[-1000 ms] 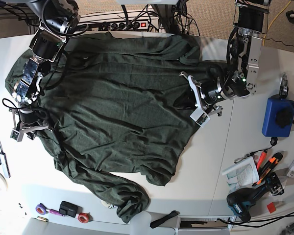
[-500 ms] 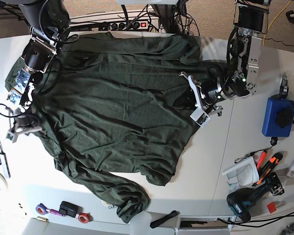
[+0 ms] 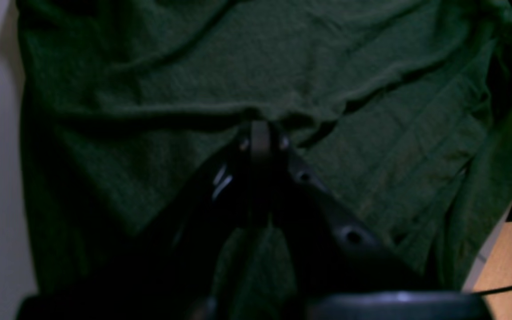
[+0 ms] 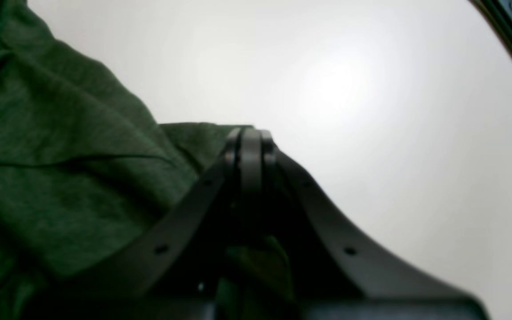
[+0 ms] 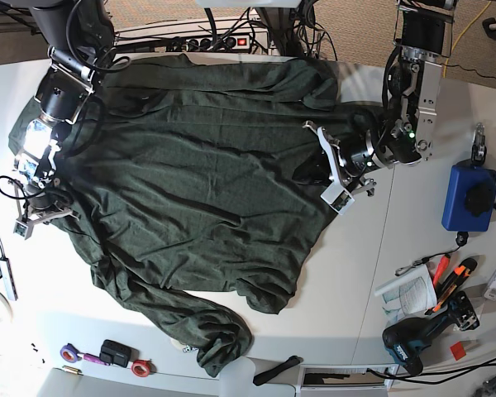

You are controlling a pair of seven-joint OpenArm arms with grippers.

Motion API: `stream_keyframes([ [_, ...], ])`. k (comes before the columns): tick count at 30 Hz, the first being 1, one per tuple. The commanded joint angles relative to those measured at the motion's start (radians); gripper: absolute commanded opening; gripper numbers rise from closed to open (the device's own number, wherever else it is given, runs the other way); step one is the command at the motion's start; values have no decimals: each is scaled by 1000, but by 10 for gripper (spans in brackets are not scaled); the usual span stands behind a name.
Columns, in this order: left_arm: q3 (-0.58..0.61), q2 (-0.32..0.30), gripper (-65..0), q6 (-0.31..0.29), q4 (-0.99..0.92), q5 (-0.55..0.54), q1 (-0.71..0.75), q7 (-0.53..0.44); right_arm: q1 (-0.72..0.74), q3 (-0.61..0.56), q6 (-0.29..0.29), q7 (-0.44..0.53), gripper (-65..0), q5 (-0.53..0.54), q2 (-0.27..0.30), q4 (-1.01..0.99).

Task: Layout the t-shirt on the table in an organized manner, then fold the t-shirt properly
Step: 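Pull the shirt side with the right gripper back toward the collar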

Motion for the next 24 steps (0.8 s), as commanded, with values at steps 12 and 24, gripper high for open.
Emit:
stream_keyframes([
  [12, -4, -5, -650, -7, 16, -18, -17, -29, 7, 2, 27, 102, -650, 70, 58, -26],
  [24, -4, -5, -650, -7, 16, -19, -16, -30, 9, 1, 164, 127, -650, 126, 41, -26],
])
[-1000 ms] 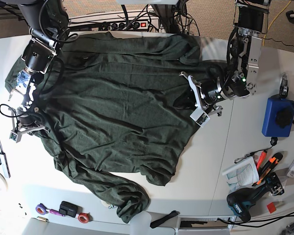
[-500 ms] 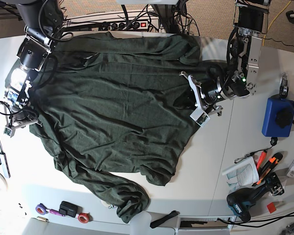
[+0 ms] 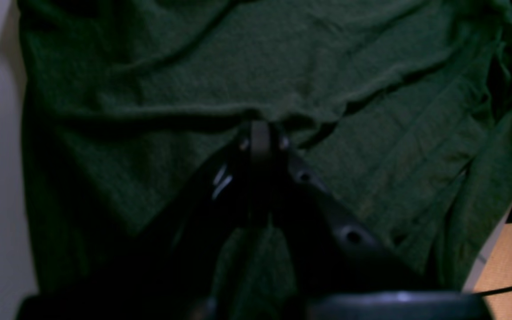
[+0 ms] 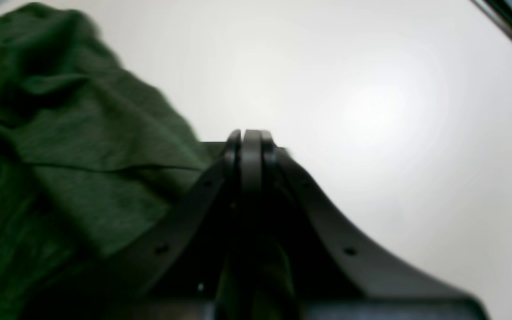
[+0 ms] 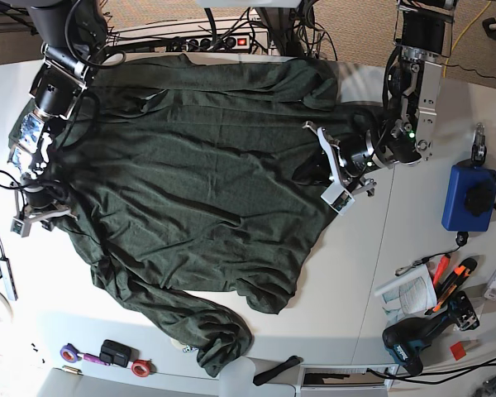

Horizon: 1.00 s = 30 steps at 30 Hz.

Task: Layout the t-shirt on the table in an organized manner, then fold the t-shirt properly
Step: 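Pull the shirt side with the right gripper back toward the collar, then slide the left gripper across the shirt body toward the hem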

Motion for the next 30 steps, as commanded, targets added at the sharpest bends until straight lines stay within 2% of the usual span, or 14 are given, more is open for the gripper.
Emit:
stream_keyframes([
  [1, -4, -5, -650, -7, 16, -18, -16, -23, 23, 1, 1, 10, -650, 5, 16, 16],
  [9, -4, -5, -650, -6, 16, -18, -17, -26, 16, 1, -48, 0, -650, -41, 13, -40],
  [14, -3, -2, -650, -5, 16, -18, -40, -64, 16, 1, -50, 26, -650, -40, 11, -110],
  [18, -3, 22, -650, 72, 11, -18, -122, -51, 18, 1, -50, 31, -650, -40, 11, -109],
  [20, -3, 45, -650, 78, -12, -17, -185, -50, 19, 1, -49, 31, -650, -39, 11, -109],
  [23, -3, 93, -650, 84, -125, -19, -298, -44, 18, 1, -49, 30, -650, -39, 11, -109],
  [26, -3, 150, -650, 83, -334, -19, -418, -47, 18, 1, -49, 30, -650, -39, 11, -109],
  [30, -3, 212, -650, 37, -642, -37, -584, -88, 18, 1, -49, 30, -650, -39, 11, -109],
])
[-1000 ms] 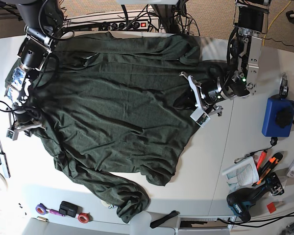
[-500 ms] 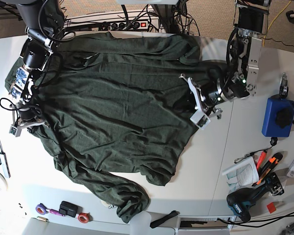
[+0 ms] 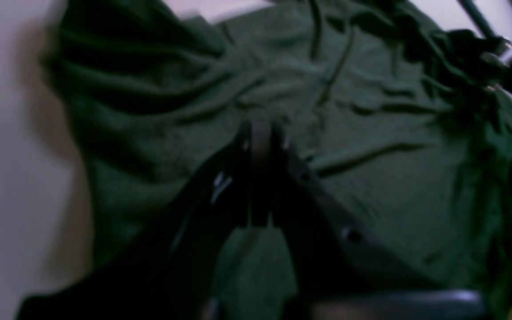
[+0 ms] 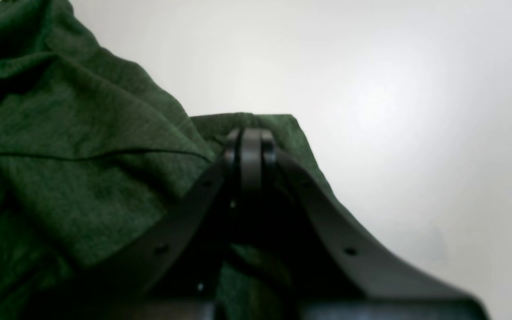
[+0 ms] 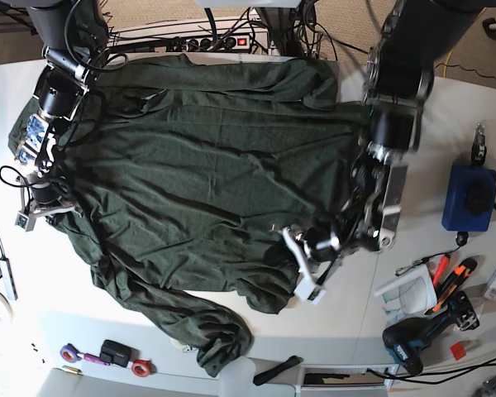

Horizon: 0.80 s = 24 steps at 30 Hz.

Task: Layout the t-shirt on the table in an organized manner, then fold the t-shirt properly
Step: 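Slide the left gripper across the shirt body toward the hem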

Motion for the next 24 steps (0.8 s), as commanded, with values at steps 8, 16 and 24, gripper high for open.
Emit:
stream_keyframes([
  [8, -2, 29, -650, 44, -312, 101, -242, -156, 8, 1, -7, -38, -650, -18, 11, 3],
  [16, -2, -68, -385, 257, -305, 116, -229, -229, 6, 1, -7, -34, -650, -17, 9, 3],
  [24, -2, -42, -385, 228, -305, 64, -174, -258, 6, 1, -4, -29, -650, -17, -6, 3],
])
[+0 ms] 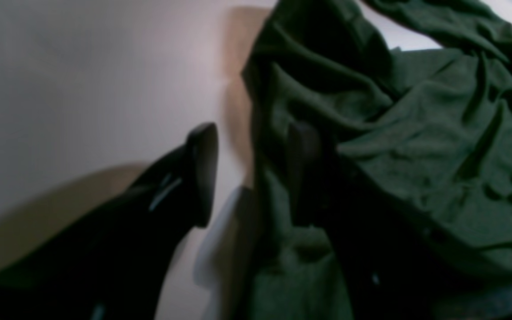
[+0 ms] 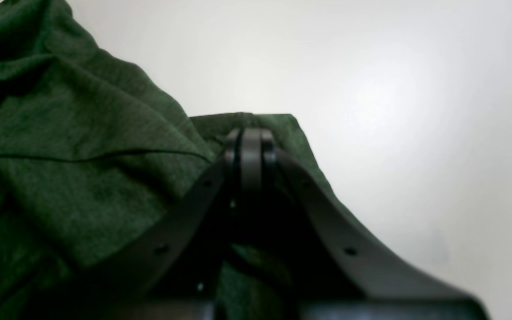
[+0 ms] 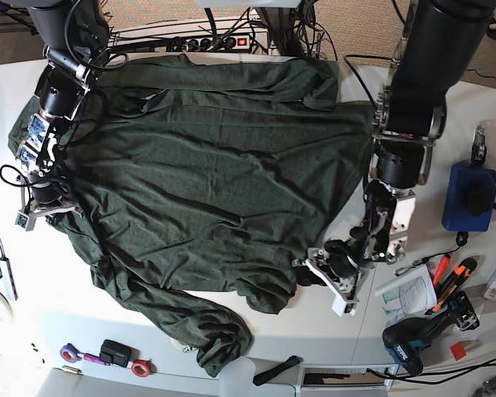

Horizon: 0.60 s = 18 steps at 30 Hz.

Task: Layout the t-shirt on the table in an organized manner, then fold the t-shirt properly
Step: 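Slide the left gripper across the shirt body toward the hem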

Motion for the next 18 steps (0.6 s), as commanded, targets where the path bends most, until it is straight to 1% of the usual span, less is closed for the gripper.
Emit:
stream_keyframes([
  [1, -1, 12, -385, 13, 19, -10, -37, -35, 8, 0, 1, -43, -650, -17, 0, 2],
  [3, -1, 29, -385, 38, 17, 11, -35, -51, 8, 0, 1, -43, -650, -17, -5, 2],
  [7, -1, 67, -385, 60, 11, 58, -36, -77, 8, 0, 1, -43, -650, -17, -11, 2],
  [11, -1, 109, -386, 60, -21, 151, -38, -97, 8, 0, 1, -43, -650, -17, -13, 2],
  [13, -1, 114, -386, 71, -44, 161, -39, -119, 8, 0, 1, -48, -650, -17, -13, 2],
  [16, -1, 110, -386, 129, -56, 190, -39, -144, 8, 0, 1, -51, -650, -17, -13, 2],
  [18, -1, 105, -388, 147, -56, 222, -39, -160, 8, 0, 1, -50, -650, -17, -13, 2],
])
